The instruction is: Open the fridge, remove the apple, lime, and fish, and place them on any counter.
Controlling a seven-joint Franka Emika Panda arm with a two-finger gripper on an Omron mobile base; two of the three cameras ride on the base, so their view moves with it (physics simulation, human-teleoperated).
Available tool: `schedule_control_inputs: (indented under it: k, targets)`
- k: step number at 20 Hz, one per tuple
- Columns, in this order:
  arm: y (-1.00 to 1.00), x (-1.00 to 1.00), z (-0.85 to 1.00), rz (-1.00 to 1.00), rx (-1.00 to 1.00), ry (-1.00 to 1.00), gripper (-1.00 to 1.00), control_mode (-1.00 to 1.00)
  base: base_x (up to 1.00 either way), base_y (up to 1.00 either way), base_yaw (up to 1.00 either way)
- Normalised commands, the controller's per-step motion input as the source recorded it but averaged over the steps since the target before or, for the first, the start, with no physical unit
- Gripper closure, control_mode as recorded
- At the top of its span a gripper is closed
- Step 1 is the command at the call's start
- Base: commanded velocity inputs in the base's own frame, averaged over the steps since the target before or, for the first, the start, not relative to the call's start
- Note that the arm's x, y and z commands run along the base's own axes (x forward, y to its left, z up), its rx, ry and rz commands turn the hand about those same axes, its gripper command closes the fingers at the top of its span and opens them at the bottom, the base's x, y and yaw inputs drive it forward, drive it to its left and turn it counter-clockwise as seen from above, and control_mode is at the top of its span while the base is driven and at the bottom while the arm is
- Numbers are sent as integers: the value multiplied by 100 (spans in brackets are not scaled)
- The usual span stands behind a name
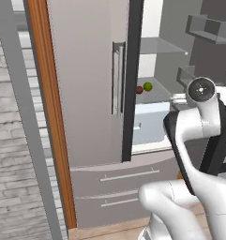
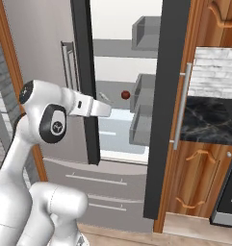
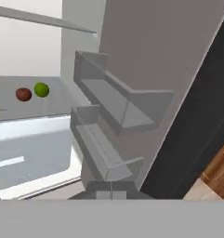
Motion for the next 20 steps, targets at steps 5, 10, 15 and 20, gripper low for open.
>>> schedule_control_inputs:
  k: [5, 10, 15, 20]
  targets:
    - [61, 38, 0, 32, 3, 22, 100, -100, 0, 0, 0]
    - [93, 22, 0, 11, 0, 7, -100, -100, 0, 0, 0]
    - [78, 8, 0, 1, 0, 0, -100, -100, 0, 0, 0]
    - [55, 29, 0, 0, 0, 0, -100, -100, 0, 0, 0]
